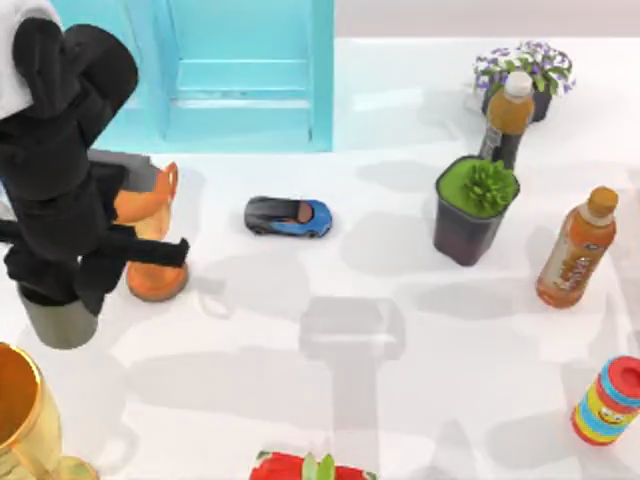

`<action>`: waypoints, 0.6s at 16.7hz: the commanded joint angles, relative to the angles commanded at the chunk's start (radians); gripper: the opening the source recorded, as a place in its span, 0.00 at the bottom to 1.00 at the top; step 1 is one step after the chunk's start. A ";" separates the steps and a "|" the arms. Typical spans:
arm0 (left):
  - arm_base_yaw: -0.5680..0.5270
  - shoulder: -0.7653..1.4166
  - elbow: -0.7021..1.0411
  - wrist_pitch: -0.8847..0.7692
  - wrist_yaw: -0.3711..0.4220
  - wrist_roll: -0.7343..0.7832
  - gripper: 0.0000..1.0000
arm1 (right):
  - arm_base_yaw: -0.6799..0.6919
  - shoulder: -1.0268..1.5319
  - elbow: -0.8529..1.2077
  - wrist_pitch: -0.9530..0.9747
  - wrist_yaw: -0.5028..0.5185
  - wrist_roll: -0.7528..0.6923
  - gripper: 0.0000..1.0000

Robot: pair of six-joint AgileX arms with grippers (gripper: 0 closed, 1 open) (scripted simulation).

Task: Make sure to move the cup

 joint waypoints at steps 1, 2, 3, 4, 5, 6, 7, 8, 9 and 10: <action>0.059 -0.010 -0.017 0.005 0.004 0.032 0.00 | 0.000 0.000 0.000 0.000 0.000 0.000 1.00; 0.114 -0.016 -0.029 0.017 0.010 0.060 0.00 | 0.000 0.000 0.000 0.000 0.000 0.000 1.00; 0.164 -0.020 -0.036 0.034 0.017 0.083 0.00 | 0.000 0.000 0.000 0.000 0.000 0.000 1.00; 0.209 -0.022 -0.040 0.054 0.025 0.104 0.00 | 0.000 0.000 0.000 0.000 0.000 0.000 1.00; 0.246 -0.022 -0.041 0.076 0.034 0.121 0.00 | 0.000 0.000 0.000 0.000 0.000 0.000 1.00; 0.276 -0.022 -0.041 0.095 0.041 0.134 0.00 | 0.000 0.000 0.000 0.000 0.000 0.000 1.00; 0.296 -0.021 -0.040 0.111 0.047 0.143 0.00 | 0.000 0.000 0.000 0.000 0.000 0.000 1.00; 0.304 -0.020 -0.039 0.118 0.050 0.147 0.00 | 0.000 0.000 0.000 0.000 0.000 0.000 1.00; 0.304 -0.020 -0.039 0.118 0.050 0.147 0.00 | 0.000 0.000 0.000 0.000 0.000 0.000 1.00; 0.304 -0.020 -0.039 0.118 0.050 0.147 0.00 | 0.000 0.000 0.000 0.000 0.000 0.000 1.00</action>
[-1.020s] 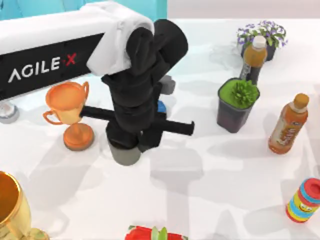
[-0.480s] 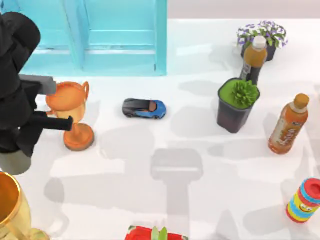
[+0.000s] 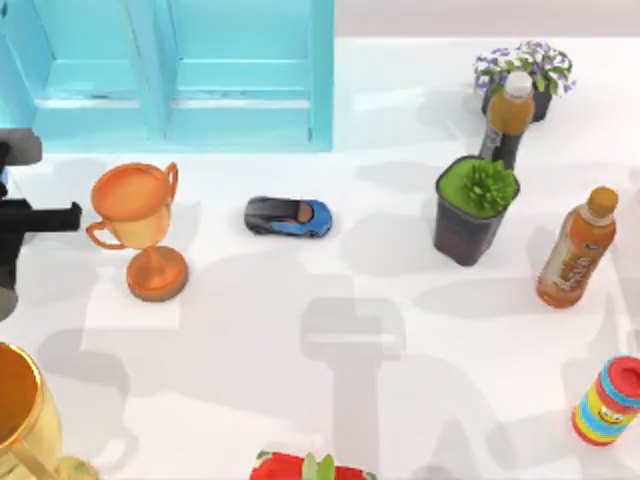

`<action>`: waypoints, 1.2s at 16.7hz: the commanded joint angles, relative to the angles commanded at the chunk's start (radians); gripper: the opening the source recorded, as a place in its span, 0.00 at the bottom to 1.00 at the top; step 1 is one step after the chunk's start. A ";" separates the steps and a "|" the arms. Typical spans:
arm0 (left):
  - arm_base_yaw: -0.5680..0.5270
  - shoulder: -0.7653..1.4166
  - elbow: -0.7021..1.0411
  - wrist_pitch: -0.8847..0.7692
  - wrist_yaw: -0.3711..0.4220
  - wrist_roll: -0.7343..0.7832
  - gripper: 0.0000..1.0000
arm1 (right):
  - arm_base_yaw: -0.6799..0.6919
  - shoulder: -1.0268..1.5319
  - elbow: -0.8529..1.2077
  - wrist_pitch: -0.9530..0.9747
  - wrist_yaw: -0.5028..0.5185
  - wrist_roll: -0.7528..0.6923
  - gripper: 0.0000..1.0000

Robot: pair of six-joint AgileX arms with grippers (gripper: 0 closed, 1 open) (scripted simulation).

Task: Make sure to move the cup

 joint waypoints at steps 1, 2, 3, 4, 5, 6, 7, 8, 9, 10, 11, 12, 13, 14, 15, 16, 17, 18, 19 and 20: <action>0.000 0.000 0.000 0.000 0.000 0.000 0.00 | 0.000 0.000 0.000 0.000 0.000 0.000 1.00; -0.004 0.002 0.001 -0.002 -0.004 0.001 0.00 | 0.000 0.000 0.000 0.000 0.000 0.000 1.00; -0.002 0.002 0.000 0.000 -0.003 0.003 0.00 | 0.000 0.000 0.000 0.000 0.000 0.000 1.00; 0.007 0.001 -0.003 0.010 0.001 0.013 0.00 | 0.000 0.000 0.000 0.000 0.000 0.000 1.00; 0.023 0.002 -0.007 0.025 0.006 0.027 0.00 | 0.000 0.000 0.000 0.000 0.000 0.000 1.00; 0.040 0.006 -0.015 0.044 0.010 0.041 0.00 | 0.000 0.000 0.000 0.000 0.000 0.000 1.00; 0.060 0.014 -0.028 0.066 0.011 0.054 0.00 | 0.000 0.000 0.000 0.000 0.000 0.000 1.00; 0.079 0.023 -0.047 0.089 0.009 0.064 0.00 | 0.000 0.000 0.000 0.000 0.000 0.000 1.00; 0.095 0.034 -0.070 0.111 0.005 0.071 0.00 | 0.000 0.000 0.000 0.000 0.000 0.000 1.00; 0.104 0.047 -0.096 0.131 0.000 0.074 0.00 | 0.000 0.000 0.000 0.000 0.000 0.000 1.00; 0.107 0.062 -0.123 0.150 -0.005 0.073 0.00 | 0.000 0.000 0.000 0.000 0.000 0.000 1.00; 0.100 0.073 -0.147 0.171 -0.007 0.067 0.00 | 0.000 0.000 0.000 0.000 0.000 0.000 1.00; 0.085 0.080 -0.164 0.192 -0.008 0.059 0.00 | 0.000 0.000 0.000 0.000 0.000 0.000 1.00; 0.064 0.083 -0.174 0.215 -0.005 0.049 0.00 | 0.000 0.000 0.000 0.000 0.000 0.000 1.00; 0.043 0.084 -0.176 0.236 -0.002 0.038 0.00 | 0.000 0.000 0.000 0.000 0.000 0.000 1.00; 0.028 0.085 -0.173 0.250 0.000 0.029 0.00 | 0.000 0.000 0.000 0.000 0.000 0.000 1.00; 0.023 0.085 -0.171 0.255 0.000 0.025 0.00 | 0.000 0.000 0.000 0.000 0.000 0.000 1.00; 0.023 0.085 -0.171 0.255 0.000 0.025 0.00 | 0.000 0.000 0.000 0.000 0.000 0.000 1.00; 0.023 0.085 -0.171 0.255 0.000 0.025 0.00 | 0.000 0.000 0.000 0.000 0.000 0.000 1.00; 0.023 0.085 -0.171 0.255 0.000 0.025 0.00 | 0.000 0.000 0.000 0.000 0.000 0.000 1.00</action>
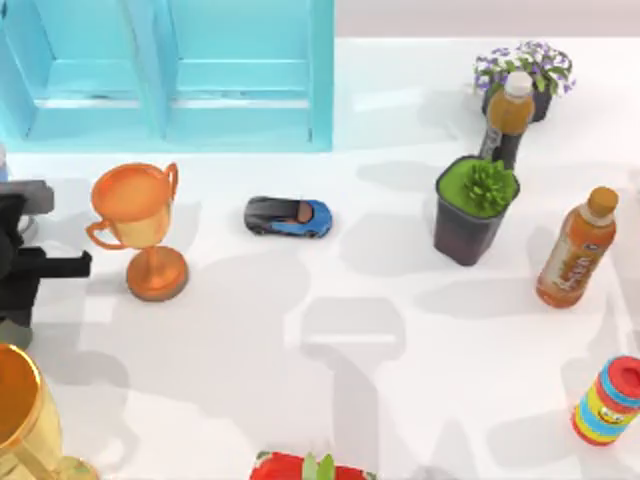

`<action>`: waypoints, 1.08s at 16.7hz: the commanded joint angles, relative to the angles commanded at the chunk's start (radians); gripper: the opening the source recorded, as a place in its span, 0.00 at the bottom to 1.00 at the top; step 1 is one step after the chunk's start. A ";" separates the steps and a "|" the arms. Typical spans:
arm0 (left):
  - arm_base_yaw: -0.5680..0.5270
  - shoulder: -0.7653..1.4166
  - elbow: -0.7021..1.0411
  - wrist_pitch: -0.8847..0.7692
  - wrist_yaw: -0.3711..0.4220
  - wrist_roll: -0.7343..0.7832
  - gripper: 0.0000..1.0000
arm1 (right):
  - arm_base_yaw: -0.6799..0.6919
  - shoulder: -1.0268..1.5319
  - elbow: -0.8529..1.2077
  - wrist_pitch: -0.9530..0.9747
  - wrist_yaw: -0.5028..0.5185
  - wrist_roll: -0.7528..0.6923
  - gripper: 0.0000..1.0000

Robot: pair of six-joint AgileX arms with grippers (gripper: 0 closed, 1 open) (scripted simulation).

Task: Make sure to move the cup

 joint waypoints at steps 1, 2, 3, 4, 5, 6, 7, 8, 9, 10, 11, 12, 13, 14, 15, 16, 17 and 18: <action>0.000 0.000 0.000 0.000 0.000 0.000 0.08 | 0.000 0.000 0.000 0.000 0.000 0.000 1.00; 0.000 0.000 0.000 0.000 0.000 0.000 0.15 | 0.000 0.000 0.000 0.000 0.000 0.000 1.00; 0.000 0.000 0.000 0.000 0.000 0.000 0.23 | 0.000 0.000 0.000 0.000 0.000 0.000 1.00; 0.000 0.000 0.000 0.000 0.000 0.000 0.30 | 0.000 0.000 0.000 0.000 0.000 0.000 1.00; 0.000 0.000 0.000 0.000 0.000 0.000 0.38 | 0.000 0.000 0.000 0.000 0.000 0.000 1.00; 0.000 0.000 0.000 0.000 0.000 0.000 0.45 | 0.000 0.000 0.000 0.000 0.000 0.000 1.00; 0.000 0.000 0.000 0.000 0.000 0.000 0.53 | 0.000 0.000 0.000 0.000 0.000 0.000 1.00; 0.000 0.000 0.000 0.000 0.000 0.000 0.60 | 0.000 0.000 0.000 0.000 0.000 0.000 1.00; 0.000 0.000 0.000 0.000 0.000 0.000 0.68 | 0.000 0.000 0.000 0.000 0.000 0.000 1.00; 0.000 0.000 0.000 0.000 0.000 0.000 0.75 | 0.000 0.000 0.000 0.000 0.000 0.000 1.00; 0.000 0.000 0.000 0.000 0.000 0.000 0.83 | 0.000 0.000 0.000 0.000 0.000 0.000 1.00; 0.000 0.000 0.000 0.000 0.000 0.000 0.90 | 0.000 0.000 0.000 0.000 0.000 0.000 1.00; 0.000 0.000 0.000 0.000 0.000 0.000 0.98 | 0.000 0.000 0.000 0.000 0.000 0.000 1.00; 0.000 0.000 0.000 0.000 0.000 0.000 1.00 | 0.000 0.000 0.000 0.000 0.000 0.000 1.00; 0.000 0.000 0.000 0.000 0.000 0.000 1.00 | 0.000 0.000 0.000 0.000 0.000 0.000 1.00; 0.000 0.000 0.000 0.000 0.000 0.000 1.00 | 0.000 0.000 0.000 0.000 0.000 0.000 1.00; 0.000 0.000 0.000 0.000 0.000 0.000 1.00 | 0.000 0.000 0.000 0.000 0.000 0.000 1.00; 0.000 0.000 0.000 0.000 0.000 0.000 1.00 | 0.000 0.000 0.000 0.000 0.000 0.000 1.00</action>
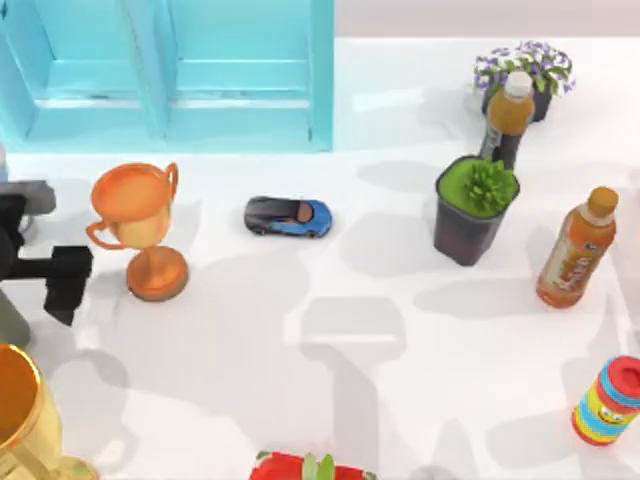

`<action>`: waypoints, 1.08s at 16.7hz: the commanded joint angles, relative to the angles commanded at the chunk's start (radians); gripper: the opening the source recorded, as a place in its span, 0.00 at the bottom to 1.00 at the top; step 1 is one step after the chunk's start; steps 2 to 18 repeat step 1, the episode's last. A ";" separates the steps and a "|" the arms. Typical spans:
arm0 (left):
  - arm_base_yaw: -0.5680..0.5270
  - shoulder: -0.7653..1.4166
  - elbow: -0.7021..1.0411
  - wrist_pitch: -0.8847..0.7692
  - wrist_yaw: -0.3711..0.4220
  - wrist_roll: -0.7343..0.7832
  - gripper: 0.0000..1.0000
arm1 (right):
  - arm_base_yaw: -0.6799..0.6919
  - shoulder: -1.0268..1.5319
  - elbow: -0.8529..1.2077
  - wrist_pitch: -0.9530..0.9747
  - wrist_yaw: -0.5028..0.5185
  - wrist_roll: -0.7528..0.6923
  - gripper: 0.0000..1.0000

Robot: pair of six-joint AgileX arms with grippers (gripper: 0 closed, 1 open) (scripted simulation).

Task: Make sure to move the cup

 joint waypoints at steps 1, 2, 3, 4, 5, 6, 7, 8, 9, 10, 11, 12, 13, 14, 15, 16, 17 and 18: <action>0.000 0.000 0.000 0.000 0.000 0.000 1.00 | 0.000 0.000 0.000 0.000 0.000 0.000 1.00; 0.000 0.000 0.000 0.000 0.000 0.000 1.00 | 0.000 0.000 0.000 0.000 0.000 0.000 1.00; 0.000 0.000 0.000 0.000 0.000 0.000 1.00 | 0.000 0.000 0.000 0.000 0.000 0.000 1.00; 0.000 0.000 0.000 0.000 0.000 0.000 1.00 | 0.000 0.000 0.000 0.000 0.000 0.000 1.00; 0.000 0.000 0.000 0.000 0.000 0.000 1.00 | 0.000 0.000 0.000 0.000 0.000 0.000 1.00; 0.000 0.000 0.000 0.000 0.000 0.000 1.00 | 0.000 0.000 0.000 0.000 0.000 0.000 1.00; 0.000 0.000 0.000 0.000 0.000 0.000 1.00 | 0.000 0.000 0.000 0.000 0.000 0.000 1.00; 0.000 0.000 0.000 0.000 0.000 0.000 1.00 | 0.000 0.000 0.000 0.000 0.000 0.000 1.00; 0.000 0.000 0.000 0.000 0.000 0.000 1.00 | 0.000 0.000 0.000 0.000 0.000 0.000 1.00; 0.000 0.000 0.000 0.000 0.000 0.000 1.00 | 0.000 0.000 0.000 0.000 0.000 0.000 1.00; 0.000 0.000 0.000 0.000 0.000 0.000 1.00 | 0.000 0.000 0.000 0.000 0.000 0.000 1.00; 0.000 0.000 0.000 0.000 0.000 0.000 1.00 | 0.000 0.000 0.000 0.000 0.000 0.000 1.00; 0.000 0.000 0.000 0.000 0.000 0.000 1.00 | 0.000 0.000 0.000 0.000 0.000 0.000 1.00; 0.000 0.000 0.000 0.000 0.000 0.000 1.00 | 0.000 0.000 0.000 0.000 0.000 0.000 1.00; 0.000 0.000 0.000 0.000 0.000 0.000 1.00 | 0.000 0.000 0.000 0.000 0.000 0.000 1.00; 0.000 0.000 0.000 0.000 0.000 0.000 1.00 | 0.000 0.000 0.000 0.000 0.000 0.000 1.00; 0.000 0.000 0.000 0.000 0.000 0.000 1.00 | 0.000 0.000 0.000 0.000 0.000 0.000 1.00; 0.000 0.000 0.000 0.000 0.000 0.000 1.00 | 0.000 0.000 0.000 0.000 0.000 0.000 1.00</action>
